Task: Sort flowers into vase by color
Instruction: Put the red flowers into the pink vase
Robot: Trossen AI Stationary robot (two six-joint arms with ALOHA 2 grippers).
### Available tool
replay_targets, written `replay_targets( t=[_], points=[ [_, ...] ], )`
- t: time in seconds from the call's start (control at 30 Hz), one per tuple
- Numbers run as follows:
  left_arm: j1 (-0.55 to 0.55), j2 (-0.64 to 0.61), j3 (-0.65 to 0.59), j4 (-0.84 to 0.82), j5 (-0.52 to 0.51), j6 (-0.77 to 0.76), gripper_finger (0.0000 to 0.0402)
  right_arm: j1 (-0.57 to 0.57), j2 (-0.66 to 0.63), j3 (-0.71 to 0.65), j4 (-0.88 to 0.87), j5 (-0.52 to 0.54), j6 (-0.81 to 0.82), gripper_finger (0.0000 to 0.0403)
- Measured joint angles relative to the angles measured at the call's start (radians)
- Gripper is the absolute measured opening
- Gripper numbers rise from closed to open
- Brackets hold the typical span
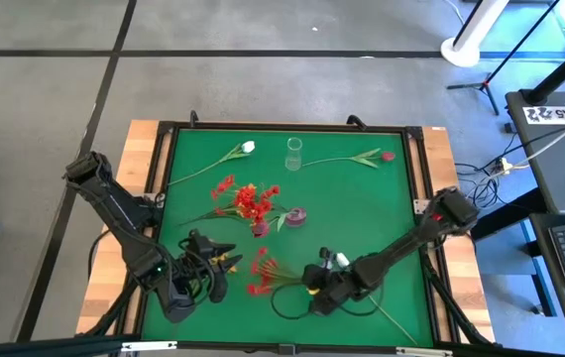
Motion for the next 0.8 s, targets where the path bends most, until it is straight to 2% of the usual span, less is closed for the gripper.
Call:
replay_targets(
  t=[0.37,0.57,0.7,0.8],
  points=[
    [-0.019,0.0,0.0,0.0,-0.061,0.003,0.0156,0.159,-0.235,-0.002,-0.092,0.223,0.004,0.0008],
    [-0.034,0.0,0.0,0.008,-0.09,0.012,0.0156,0.246,-0.331,-0.003,-0.126,0.474,0.008,0.0008],
    [-0.048,0.0,-0.001,0.089,-0.114,0.113,0.0156,0.286,-0.374,-0.002,-0.129,0.616,0.002,0.0008],
    [-0.052,0.0,-0.001,0.194,-0.113,0.246,0.0156,0.29,-0.388,-0.002,-0.117,0.649,-0.026,0.0008]
  ],
)
